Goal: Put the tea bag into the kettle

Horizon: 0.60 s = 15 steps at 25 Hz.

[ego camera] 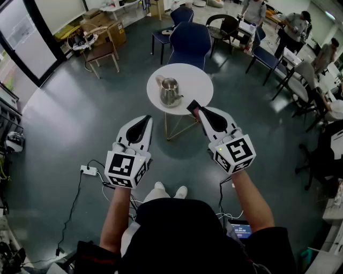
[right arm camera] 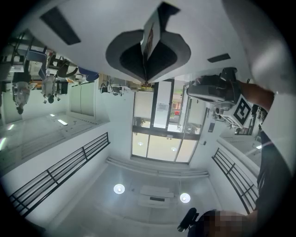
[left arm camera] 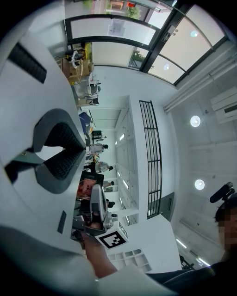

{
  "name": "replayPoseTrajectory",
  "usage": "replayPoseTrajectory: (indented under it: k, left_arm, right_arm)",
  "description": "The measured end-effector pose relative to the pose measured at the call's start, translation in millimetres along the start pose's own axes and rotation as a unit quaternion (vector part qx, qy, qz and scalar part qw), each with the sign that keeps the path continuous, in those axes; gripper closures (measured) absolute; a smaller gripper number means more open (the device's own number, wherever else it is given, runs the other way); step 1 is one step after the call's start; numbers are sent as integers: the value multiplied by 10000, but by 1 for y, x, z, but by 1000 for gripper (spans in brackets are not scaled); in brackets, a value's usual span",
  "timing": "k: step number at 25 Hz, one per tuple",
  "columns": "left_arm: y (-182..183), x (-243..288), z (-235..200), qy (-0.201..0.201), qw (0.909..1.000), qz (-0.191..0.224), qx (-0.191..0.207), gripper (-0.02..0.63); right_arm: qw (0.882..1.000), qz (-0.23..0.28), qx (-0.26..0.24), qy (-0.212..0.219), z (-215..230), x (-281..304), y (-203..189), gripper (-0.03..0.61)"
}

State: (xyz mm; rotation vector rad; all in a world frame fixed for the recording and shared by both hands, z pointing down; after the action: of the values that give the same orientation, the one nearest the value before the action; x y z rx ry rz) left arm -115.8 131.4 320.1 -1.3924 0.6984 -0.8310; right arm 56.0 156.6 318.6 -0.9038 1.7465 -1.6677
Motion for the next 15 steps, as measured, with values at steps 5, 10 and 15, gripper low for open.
replayPoseTrajectory:
  k: [5,10,15]
  left_arm:
    - [0,5,-5,19,10000,-17,-55,598]
    - [-1,8,-3,28,10000,-42,-77,598]
    - [-3,17,2,2,9999,-79,-70,598]
  right_arm:
    - [9999,81,75,-8,7,6,3,560]
    - [9996,203,173,23,10,5,5,558]
    - [9996,179,200,74,16,5,1,558]
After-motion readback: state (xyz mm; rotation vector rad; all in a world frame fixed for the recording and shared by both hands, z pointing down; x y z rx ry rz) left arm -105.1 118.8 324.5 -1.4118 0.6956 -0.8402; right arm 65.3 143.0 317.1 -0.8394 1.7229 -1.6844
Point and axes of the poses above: the fingertips, and each gripper's own axes: x forward along the fingers, z to its right, y out of its top, the point moved 3 cm from there along -x, backward along the fingers, and after that the axes turned 14 degrees about y, right-handed, at the moved point
